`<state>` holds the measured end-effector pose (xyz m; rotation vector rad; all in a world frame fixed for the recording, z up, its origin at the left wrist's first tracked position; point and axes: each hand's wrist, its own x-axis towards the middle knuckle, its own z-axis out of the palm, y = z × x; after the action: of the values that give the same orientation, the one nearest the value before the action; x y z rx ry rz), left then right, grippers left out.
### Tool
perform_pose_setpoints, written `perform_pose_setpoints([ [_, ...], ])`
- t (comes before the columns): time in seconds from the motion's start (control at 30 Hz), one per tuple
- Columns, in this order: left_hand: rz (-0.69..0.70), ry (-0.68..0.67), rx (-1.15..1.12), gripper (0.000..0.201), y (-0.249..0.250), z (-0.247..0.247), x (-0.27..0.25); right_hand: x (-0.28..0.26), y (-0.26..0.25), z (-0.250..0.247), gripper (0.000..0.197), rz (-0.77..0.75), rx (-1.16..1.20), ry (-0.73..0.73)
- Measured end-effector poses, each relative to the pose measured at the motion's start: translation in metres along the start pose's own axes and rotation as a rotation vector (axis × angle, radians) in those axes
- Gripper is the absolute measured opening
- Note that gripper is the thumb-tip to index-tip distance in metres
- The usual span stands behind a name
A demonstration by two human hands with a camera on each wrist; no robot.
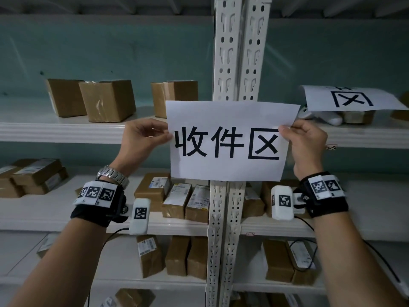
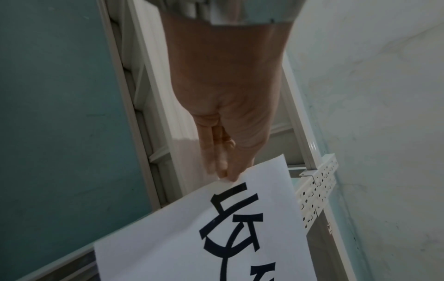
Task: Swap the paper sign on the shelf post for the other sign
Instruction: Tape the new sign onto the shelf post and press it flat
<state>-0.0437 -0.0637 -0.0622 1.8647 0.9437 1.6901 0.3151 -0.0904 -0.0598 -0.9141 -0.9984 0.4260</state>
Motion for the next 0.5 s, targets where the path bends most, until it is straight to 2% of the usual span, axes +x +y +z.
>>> perform_pose_setpoints([
  [0.1, -0.01, -0.006, 0.026, 0.011, 0.0, 0.001, 0.001, 0.0, 0.0, 0.002, 0.021, -0.001, 0.01, -0.006],
  [0.23, -0.018, 0.023, 0.005, 0.012, -0.002, -0.001, 0.003, 0.003, -0.001, 0.006, 0.021, -0.016, 0.015, -0.013],
  [0.5, 0.0, 0.136, 0.06, 0.038, -0.005, -0.004, 0.005, 0.01, 0.002, 0.012, 0.018, -0.026, 0.023, -0.026],
])
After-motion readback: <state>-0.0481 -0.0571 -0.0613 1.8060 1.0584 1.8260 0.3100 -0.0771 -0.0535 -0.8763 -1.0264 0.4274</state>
